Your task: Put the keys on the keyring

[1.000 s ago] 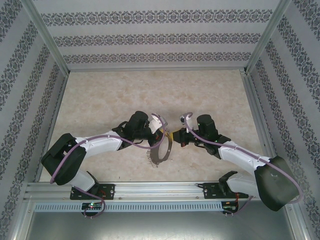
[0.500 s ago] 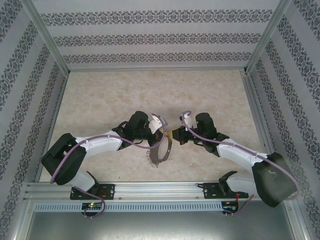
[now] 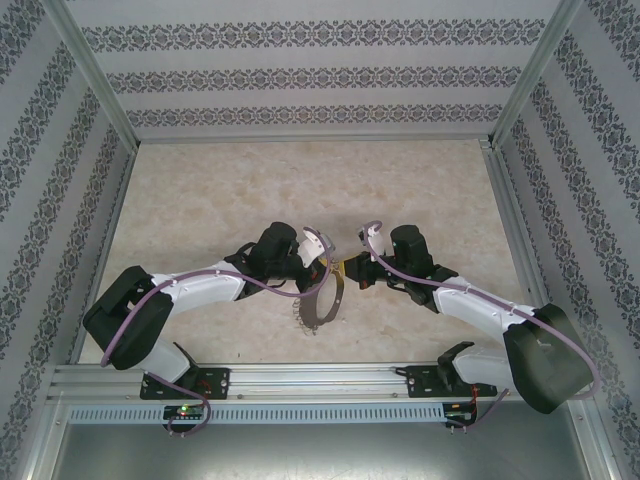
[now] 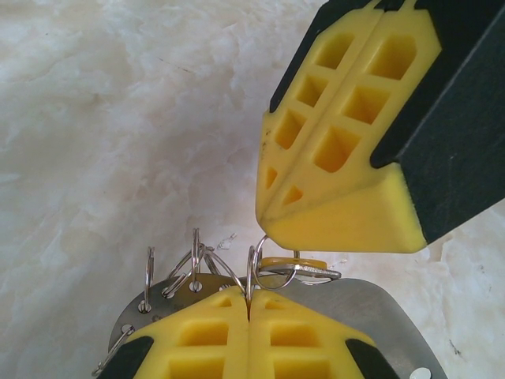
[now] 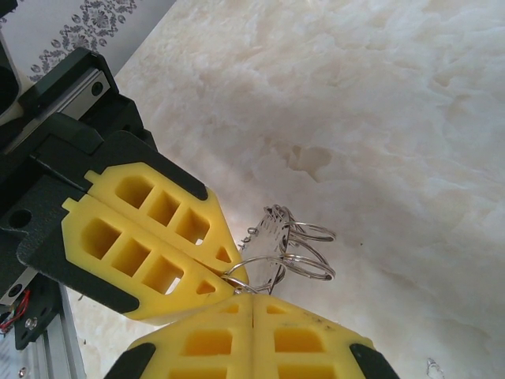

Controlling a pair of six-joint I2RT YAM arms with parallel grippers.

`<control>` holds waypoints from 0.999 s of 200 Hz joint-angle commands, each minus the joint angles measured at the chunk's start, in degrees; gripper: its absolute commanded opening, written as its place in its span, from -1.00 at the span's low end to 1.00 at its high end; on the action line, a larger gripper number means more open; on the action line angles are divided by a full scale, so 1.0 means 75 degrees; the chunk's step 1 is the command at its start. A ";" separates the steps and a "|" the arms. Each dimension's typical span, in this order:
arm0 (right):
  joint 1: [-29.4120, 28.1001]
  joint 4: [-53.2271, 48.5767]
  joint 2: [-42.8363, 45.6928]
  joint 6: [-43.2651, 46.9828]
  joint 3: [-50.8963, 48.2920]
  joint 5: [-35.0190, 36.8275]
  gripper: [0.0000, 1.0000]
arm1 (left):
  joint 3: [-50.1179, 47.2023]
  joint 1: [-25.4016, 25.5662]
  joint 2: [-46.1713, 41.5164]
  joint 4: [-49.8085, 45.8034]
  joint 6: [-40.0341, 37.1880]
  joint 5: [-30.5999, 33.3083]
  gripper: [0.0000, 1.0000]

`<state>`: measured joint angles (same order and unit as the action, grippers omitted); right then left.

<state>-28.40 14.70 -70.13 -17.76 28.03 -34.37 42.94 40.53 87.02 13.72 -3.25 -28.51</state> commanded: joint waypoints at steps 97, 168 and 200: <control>-0.0142 0.0141 0.0388 0.0191 0.0206 0.0165 -1.00 | 0.0268 0.0086 0.0037 -0.0014 -0.0143 -0.0262 -1.00; -0.0121 0.0278 0.0049 0.0223 0.0101 0.0296 -1.00 | 0.0253 0.0080 -0.0042 -0.0024 -0.0165 -0.0264 -1.00; -0.0041 0.0304 -0.0093 0.0259 0.0072 0.0457 -1.00 | 0.0243 0.0081 -0.0057 0.0022 -0.0141 -0.0324 -1.00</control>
<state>-29.04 15.75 -69.80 -17.54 28.03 -32.56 43.48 40.56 87.18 13.26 -3.25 -29.17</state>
